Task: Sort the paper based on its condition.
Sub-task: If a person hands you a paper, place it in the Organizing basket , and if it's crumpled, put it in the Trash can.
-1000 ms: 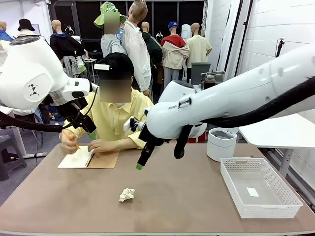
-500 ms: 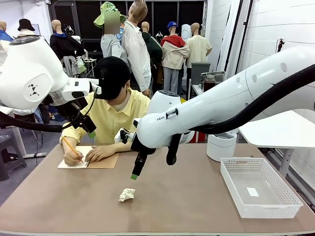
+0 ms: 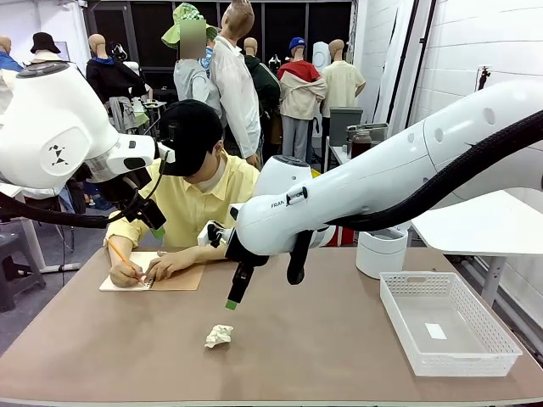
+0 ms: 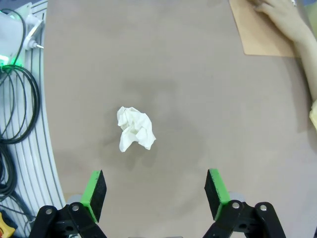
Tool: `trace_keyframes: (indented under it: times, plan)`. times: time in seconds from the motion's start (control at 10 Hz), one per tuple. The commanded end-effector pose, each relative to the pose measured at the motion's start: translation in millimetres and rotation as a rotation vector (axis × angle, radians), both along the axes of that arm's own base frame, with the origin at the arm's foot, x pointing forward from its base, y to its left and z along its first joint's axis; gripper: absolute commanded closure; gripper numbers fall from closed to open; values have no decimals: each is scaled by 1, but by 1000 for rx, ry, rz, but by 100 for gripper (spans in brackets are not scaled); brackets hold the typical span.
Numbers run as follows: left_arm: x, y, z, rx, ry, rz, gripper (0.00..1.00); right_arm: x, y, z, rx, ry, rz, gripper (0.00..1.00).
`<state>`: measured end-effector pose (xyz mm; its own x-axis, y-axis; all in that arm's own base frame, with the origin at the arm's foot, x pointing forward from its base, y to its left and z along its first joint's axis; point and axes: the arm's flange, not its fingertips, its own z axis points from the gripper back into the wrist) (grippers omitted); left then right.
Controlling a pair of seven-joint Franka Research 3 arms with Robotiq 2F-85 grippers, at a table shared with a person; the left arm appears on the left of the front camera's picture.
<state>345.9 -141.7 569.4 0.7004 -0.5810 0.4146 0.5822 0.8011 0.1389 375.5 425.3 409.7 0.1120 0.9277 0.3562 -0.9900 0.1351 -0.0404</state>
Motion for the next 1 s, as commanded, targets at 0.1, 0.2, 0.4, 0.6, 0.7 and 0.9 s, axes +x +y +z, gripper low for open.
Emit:
trace_keyframes:
  times: [0.1, 0.2, 0.4, 0.6, 0.7, 0.9]
  plan:
    - [0, 1, 1, -1, -1, 0, 0, 8, 15, -20, -23, 4, 79, 0]
    - [0, 1, 1, -1, -1, 0, 0, 10, 22, -28, -36, 20, 105, 0]
    - [0, 1, 1, -1, -1, 0, 0, 20, 32, -42, -58, 47, 175, 0]
    - [0, 1, 1, -1, -1, 0, 0, 23, 43, -52, -67, 74, 209, 0]
    - [0, 1, 1, -1, -1, 0, 0, 22, 44, -56, -76, 83, 224, 0]
    - [0, 1, 1, -1, -1, 0, 0, 25, 52, -64, -83, 113, 235, 0]
